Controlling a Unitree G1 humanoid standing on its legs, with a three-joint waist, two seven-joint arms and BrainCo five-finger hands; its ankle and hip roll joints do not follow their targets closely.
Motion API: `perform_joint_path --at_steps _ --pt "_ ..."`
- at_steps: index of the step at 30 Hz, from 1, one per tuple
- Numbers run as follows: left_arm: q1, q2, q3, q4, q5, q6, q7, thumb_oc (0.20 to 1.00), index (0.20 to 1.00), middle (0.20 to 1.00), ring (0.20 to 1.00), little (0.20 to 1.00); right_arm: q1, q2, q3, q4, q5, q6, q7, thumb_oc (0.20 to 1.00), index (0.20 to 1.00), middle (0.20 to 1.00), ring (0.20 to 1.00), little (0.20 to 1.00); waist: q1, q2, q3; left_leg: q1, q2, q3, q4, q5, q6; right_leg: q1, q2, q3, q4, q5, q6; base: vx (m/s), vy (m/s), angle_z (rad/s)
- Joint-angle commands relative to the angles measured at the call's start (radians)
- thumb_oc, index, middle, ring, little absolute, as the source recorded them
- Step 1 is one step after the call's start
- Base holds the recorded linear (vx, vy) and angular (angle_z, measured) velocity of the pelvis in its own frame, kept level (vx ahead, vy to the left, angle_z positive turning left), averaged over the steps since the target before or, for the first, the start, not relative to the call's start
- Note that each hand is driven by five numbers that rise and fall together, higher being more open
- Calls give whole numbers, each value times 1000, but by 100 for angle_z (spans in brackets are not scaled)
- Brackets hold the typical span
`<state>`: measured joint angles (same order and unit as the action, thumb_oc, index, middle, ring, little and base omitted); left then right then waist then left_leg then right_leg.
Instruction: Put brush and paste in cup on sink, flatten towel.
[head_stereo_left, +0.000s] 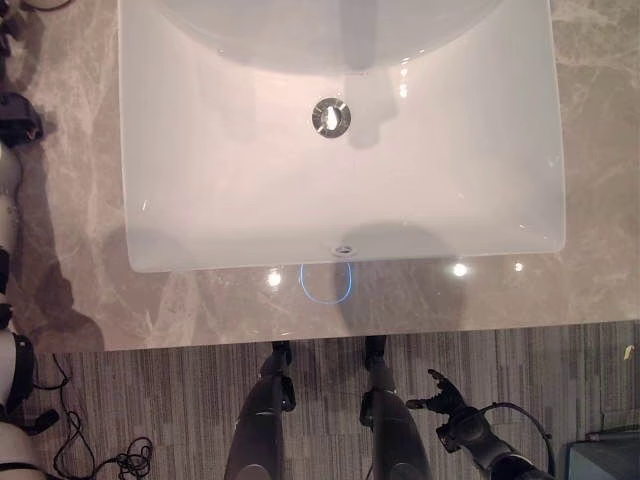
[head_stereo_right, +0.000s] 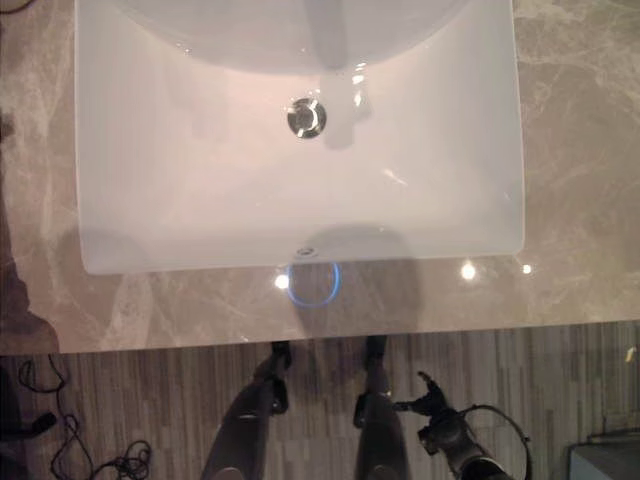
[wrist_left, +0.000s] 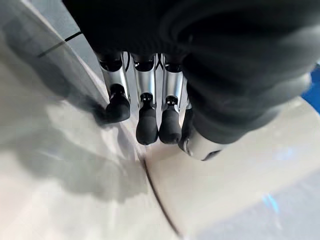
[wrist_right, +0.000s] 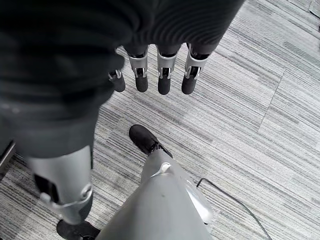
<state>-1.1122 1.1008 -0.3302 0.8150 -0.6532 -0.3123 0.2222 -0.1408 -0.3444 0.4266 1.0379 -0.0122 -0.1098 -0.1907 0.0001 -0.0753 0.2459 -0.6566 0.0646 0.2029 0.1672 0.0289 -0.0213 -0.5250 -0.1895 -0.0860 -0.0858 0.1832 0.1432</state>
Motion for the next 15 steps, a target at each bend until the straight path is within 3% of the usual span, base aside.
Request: perform_joint_path --at_steps 1,15 --pt "-7 -9 -91 128 3 33 7 200 200 200 200 200 31 -21 1 -11 36 -7 5 1000 1000 1000 1000 1000 -28 27 22 52 -2 -74 -254 160 -35 252 -39 -3 -1 -52 89 0 0 0" --pt "-156 -71 -196 193 14 37 10 200 200 200 200 200 38 -10 22 -31 53 -20 5 1000 1000 1000 1000 1000 -57 37 18 48 -4 -62 -254 152 -31 238 -43 11 -1 -53 91 5 23 -8"
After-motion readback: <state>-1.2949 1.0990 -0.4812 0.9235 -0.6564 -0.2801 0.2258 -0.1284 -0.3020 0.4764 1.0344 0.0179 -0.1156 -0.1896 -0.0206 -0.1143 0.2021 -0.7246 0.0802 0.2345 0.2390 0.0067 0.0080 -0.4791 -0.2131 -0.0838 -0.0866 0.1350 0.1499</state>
